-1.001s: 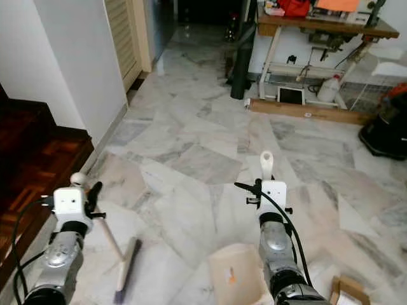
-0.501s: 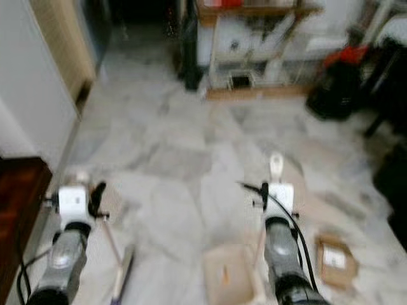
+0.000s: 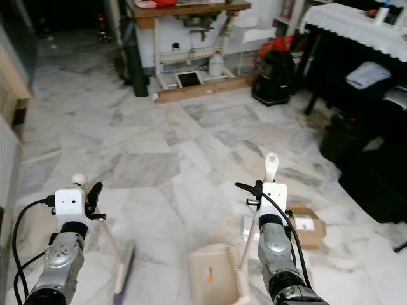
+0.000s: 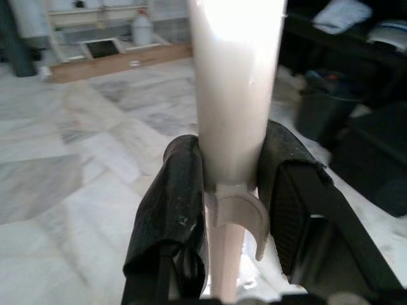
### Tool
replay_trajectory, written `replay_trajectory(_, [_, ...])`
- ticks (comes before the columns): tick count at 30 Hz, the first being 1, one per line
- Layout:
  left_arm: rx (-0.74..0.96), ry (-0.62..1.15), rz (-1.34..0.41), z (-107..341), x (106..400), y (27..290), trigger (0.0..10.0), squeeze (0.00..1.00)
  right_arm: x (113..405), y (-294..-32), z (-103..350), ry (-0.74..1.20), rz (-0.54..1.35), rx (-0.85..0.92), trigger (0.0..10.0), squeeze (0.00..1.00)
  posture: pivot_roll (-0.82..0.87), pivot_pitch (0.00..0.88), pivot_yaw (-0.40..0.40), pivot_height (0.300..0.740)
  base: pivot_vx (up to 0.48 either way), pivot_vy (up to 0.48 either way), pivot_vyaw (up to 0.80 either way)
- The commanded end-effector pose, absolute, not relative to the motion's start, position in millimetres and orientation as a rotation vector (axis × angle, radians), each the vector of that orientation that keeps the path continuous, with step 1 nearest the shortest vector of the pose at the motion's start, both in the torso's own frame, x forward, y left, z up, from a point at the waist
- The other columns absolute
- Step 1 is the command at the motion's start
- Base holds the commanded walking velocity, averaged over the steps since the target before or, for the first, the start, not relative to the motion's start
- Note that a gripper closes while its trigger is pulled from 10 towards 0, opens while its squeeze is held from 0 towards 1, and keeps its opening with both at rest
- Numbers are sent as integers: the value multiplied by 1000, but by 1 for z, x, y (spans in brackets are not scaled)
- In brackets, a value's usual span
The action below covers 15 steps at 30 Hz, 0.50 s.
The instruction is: Sweep floor
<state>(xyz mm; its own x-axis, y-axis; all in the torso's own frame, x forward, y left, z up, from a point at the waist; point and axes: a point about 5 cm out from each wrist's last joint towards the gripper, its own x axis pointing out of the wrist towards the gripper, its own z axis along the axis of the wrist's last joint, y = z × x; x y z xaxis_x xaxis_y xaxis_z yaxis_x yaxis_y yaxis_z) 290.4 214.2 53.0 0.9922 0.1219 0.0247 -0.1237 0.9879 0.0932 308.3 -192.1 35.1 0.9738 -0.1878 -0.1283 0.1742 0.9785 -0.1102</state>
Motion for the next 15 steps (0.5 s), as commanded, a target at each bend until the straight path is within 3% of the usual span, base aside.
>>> replay_trajectory(1, [109,-42,122,59,294,216,10000,0,314,-195,44,101,-193,-105,10000,0,37,0,-1,740,0,480,-719])
replay_trajectory(7, [108,-44,120,59,295,216,10000,0,315,-194,45,90,-188,-106,10000,0,38,0,-2,740,0,472,-590])
replay_trajectory(12, [107,-44,121,59,295,216,10000,0,315,-194,46,86,-191,-102,10000,0,38,0,-1,740,0,459,0])
replay_trajectory(15, [107,-45,123,60,295,216,10000,0,315,-195,46,94,-194,-104,10000,0,39,0,-2,740,0,458,-475])
